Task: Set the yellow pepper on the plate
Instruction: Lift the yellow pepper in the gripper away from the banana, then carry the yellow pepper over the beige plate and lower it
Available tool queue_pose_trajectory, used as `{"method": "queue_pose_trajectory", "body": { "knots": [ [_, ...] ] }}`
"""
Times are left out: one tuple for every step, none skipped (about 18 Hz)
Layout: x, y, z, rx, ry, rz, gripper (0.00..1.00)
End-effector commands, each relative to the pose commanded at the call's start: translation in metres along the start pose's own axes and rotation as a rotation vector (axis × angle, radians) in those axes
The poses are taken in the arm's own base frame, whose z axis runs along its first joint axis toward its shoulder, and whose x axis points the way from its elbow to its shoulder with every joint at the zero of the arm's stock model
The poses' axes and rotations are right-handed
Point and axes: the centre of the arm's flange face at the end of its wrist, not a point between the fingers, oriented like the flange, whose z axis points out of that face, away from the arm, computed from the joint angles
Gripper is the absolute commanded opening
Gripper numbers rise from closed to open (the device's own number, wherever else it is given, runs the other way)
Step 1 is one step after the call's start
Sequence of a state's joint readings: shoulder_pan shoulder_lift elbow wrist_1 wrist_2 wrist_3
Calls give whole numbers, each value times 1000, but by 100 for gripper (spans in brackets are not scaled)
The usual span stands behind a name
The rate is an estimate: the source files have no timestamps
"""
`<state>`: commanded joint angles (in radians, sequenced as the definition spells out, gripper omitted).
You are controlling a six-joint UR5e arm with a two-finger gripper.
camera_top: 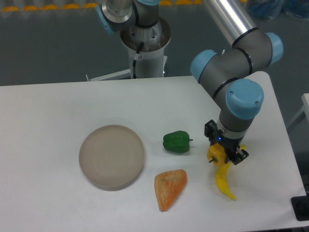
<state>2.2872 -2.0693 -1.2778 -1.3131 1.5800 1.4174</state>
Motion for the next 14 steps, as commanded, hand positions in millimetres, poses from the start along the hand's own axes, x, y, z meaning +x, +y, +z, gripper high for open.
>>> {"method": "queue_pose_trajectory", "body": {
  "knots": [
    [0,0,1,-2,1,0,22],
    [-1,0,1,0,0,0,22],
    [-2,0,-1,0,-3,0,22],
    [-3,-1,-4,2,-9,-6,22],
    [-2,-7,-5,5,-10,-8,22],
    [0,-13,-3,10,-8,-2,22],
    [4,-24,-3,11,-8,3,22],
    [9,-37,-3,12,-7,-6,23],
    [18,-55,-10,19,-15,-25,23],
    [29,-76,-15,41,-15,-34,23],
    [38,-95,-17,80,-5,-47,23],
    [47,-112,-19,113,7,-59,23],
    [59,-132,-21,134,17,-72,23],
    [81,-164,-23,146,31,-72,23]
  ]
}}
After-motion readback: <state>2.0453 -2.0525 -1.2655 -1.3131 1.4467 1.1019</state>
